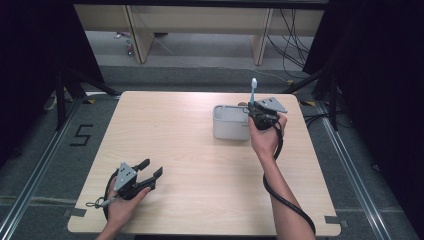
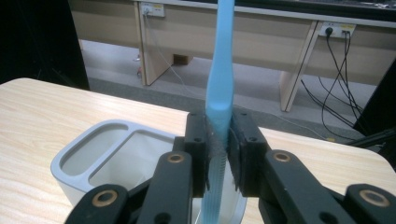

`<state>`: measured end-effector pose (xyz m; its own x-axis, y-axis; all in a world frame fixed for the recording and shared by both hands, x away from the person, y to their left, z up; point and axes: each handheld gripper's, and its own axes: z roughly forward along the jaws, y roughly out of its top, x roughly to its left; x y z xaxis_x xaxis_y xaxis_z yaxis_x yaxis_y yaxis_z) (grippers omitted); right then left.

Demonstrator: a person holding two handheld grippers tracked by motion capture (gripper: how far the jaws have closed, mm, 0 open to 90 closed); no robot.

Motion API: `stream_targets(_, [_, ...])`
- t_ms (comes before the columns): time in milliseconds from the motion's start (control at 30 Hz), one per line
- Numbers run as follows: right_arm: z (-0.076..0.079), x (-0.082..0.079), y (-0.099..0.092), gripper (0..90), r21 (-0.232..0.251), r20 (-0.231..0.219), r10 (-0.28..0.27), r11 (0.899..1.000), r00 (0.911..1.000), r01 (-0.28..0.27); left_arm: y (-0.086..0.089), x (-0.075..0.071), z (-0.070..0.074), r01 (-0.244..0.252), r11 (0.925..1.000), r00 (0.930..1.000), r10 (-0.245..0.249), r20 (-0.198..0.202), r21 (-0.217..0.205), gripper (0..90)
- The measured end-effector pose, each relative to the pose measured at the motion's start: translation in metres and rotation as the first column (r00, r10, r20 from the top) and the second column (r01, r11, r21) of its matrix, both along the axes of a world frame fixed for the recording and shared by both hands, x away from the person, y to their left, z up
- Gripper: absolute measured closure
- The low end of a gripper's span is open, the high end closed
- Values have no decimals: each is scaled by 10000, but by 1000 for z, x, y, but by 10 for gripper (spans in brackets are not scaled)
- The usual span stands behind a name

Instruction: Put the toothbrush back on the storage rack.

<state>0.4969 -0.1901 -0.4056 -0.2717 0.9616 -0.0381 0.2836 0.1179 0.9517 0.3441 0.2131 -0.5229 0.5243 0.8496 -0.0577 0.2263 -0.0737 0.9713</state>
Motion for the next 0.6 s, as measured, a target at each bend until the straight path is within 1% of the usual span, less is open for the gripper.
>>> stream_targets(67, [-3,1,0,787,-67,-49,66,10000,10000,-67,0,0,0,0,10000,10000,0,14,-9,387])
stream_targets(100, [-4,0,1,787,58,-116,-59,10000,9999,60,0,0,0,6,10000,10000,-6,15,-2,387])
stream_targets(133, [-5,1,0,787,25,-122,51,10000,9999,-51,0,0,0,6,10000,10000,-6,17,-11,386])
stream_targets(167, [-6,1,-1,787,-73,-179,49,10000,9998,-50,0,0,0,9,10000,10000,-9,18,-8,386])
stream_targets(200, [-7,0,0,787,67,-203,-33,10000,9998,34,0,0,0,8,10000,10000,-8,17,-7,386])
stream_targets(233, [-8,1,0,787,44,-205,97,9999,9997,-96,0,0,0,7,10000,10000,-7,11,-6,386])
stream_targets(267, [-9,1,0,787,21,-149,87,10000,9999,-87,0,0,0,11,10000,10000,-11,8,8,386])
stream_targets(300, [-9,1,0,787,-110,-114,77,9999,9999,-78,0,0,0,19,10000,10000,-19,7,22,386])
stream_targets(333, [-9,0,1,786,-74,-156,55,10000,9999,-56,0,0,0,33,10000,10000,-33,2,35,386])
stream_targets(367, [-10,-1,2,787,94,-231,-55,9999,9997,57,0,0,0,37,10000,10000,-37,14,25,386])
stream_targets(467, [-11,0,1,786,-127,-278,94,9999,9996,-97,0,0,0,33,10000,10000,-33,3,31,386])
stream_targets(500, [-12,1,0,786,-255,-206,110,9996,9997,-115,0,0,0,34,10000,10000,-34,2,34,386])
stream_targets(567, [-13,0,2,786,21,-330,59,10000,9994,-58,0,0,0,45,10000,10000,-46,7,41,386])
stream_targets(600, [-14,0,1,786,-56,-322,5,10000,9995,-7,0,0,0,35,10000,10000,-35,3,34,386])
